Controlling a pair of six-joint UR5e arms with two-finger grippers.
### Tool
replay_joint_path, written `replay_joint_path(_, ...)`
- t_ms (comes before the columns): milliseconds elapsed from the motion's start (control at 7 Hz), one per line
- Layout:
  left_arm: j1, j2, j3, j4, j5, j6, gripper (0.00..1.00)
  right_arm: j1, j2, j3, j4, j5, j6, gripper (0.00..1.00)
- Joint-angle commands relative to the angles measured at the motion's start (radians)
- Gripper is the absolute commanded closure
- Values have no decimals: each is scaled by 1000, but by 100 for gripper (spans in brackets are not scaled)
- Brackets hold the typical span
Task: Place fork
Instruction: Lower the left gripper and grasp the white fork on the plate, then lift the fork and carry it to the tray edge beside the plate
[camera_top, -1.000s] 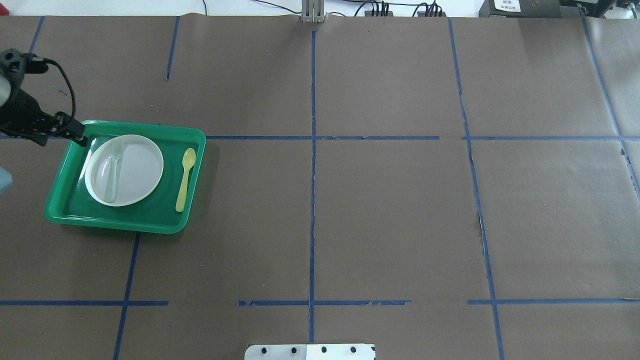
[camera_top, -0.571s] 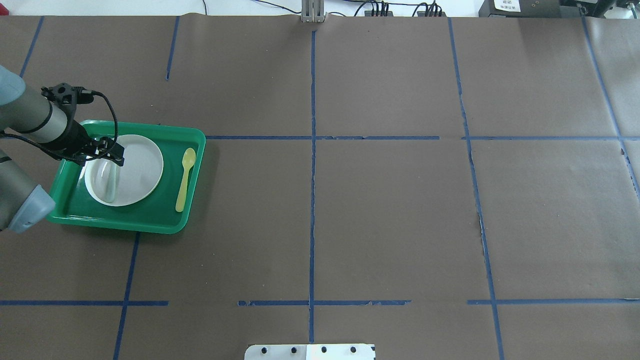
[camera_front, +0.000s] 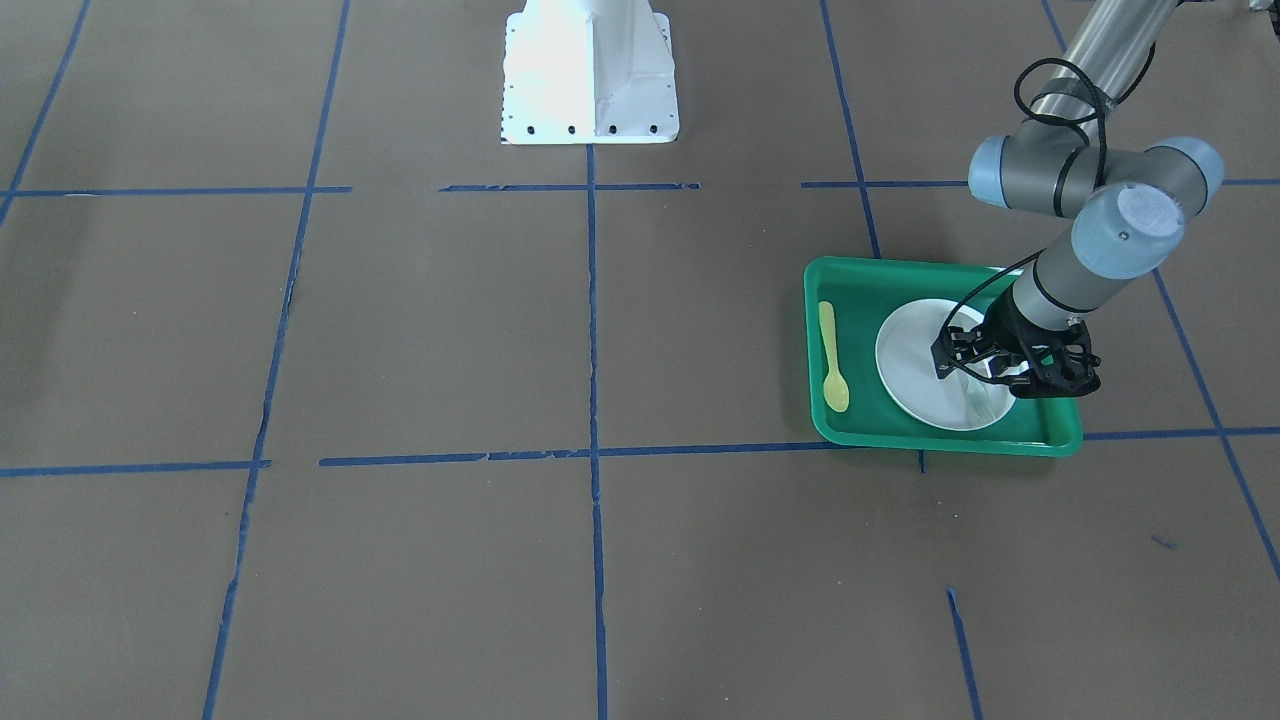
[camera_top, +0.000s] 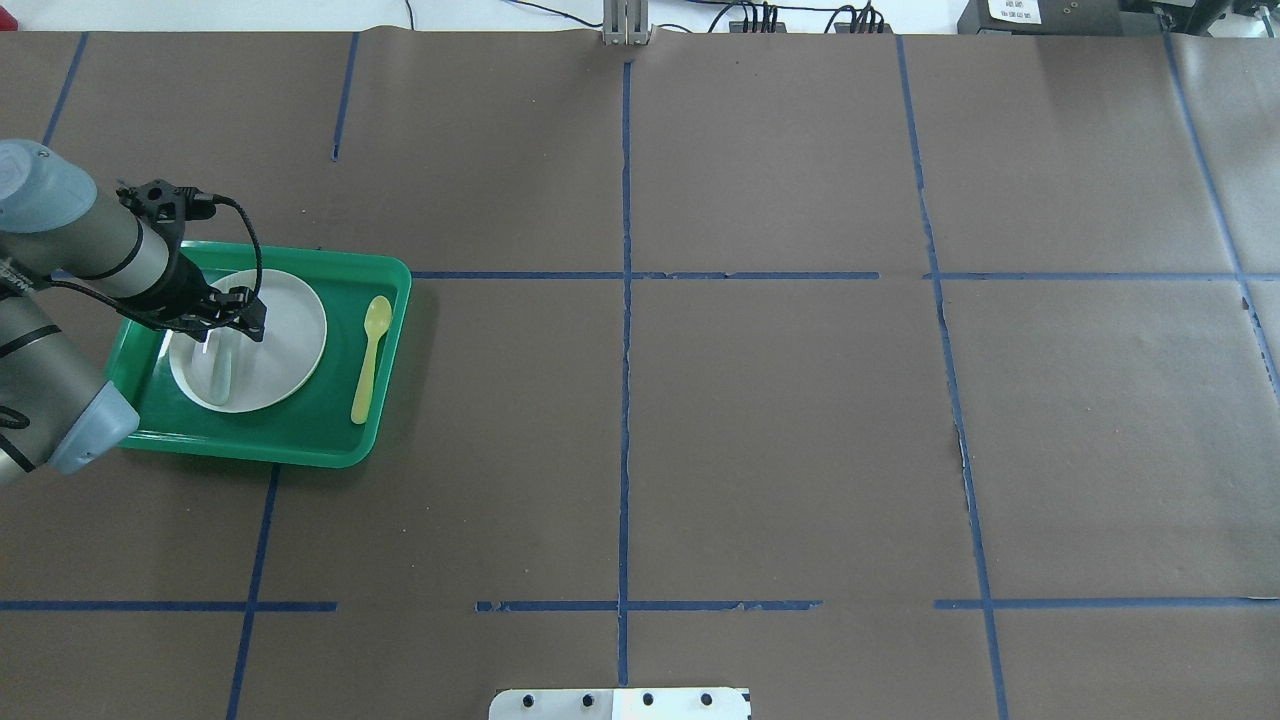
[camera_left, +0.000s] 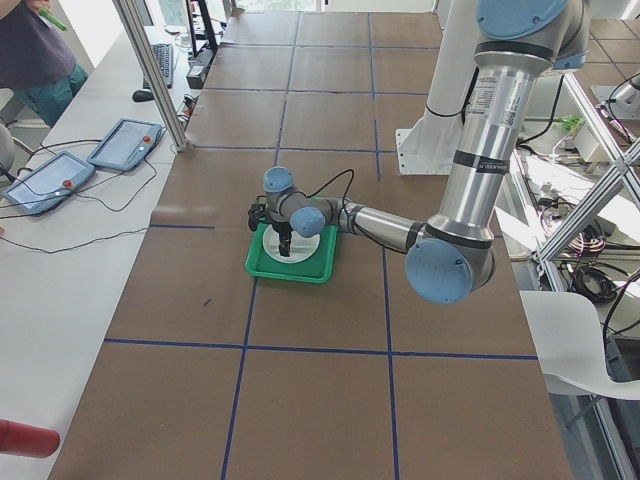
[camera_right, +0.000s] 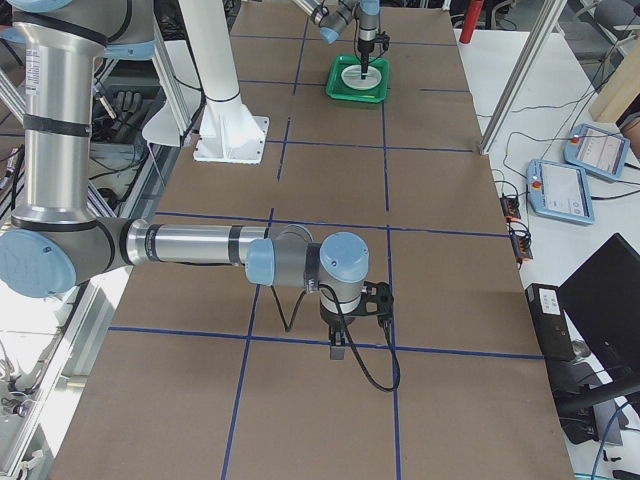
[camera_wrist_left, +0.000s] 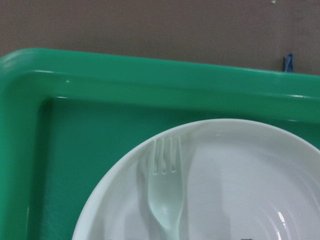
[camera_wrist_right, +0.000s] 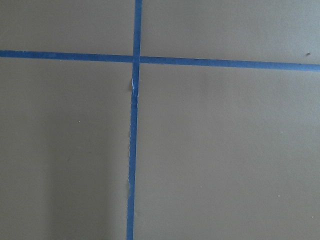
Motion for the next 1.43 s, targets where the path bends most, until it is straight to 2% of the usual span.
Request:
replay_joint_path(0, 0, 1, 0, 0, 1, 4, 59, 0, 0, 0, 0, 0, 0, 0)
replay_joint_path(286, 0, 3, -5, 0, 1, 1, 100, 0, 0, 0, 0, 0, 0, 0)
replay_joint_path(571, -7, 6, -20, 0, -7, -4, 100, 0, 0, 0, 0, 0, 0, 0)
replay_joint_path(857, -81, 29, -93, 26, -15, 31, 100, 0, 0, 0, 0, 0, 0, 0)
replay_joint_path(1286, -141, 78, -78, 12, -12, 186, 100, 0, 0, 0, 0, 0, 0, 0)
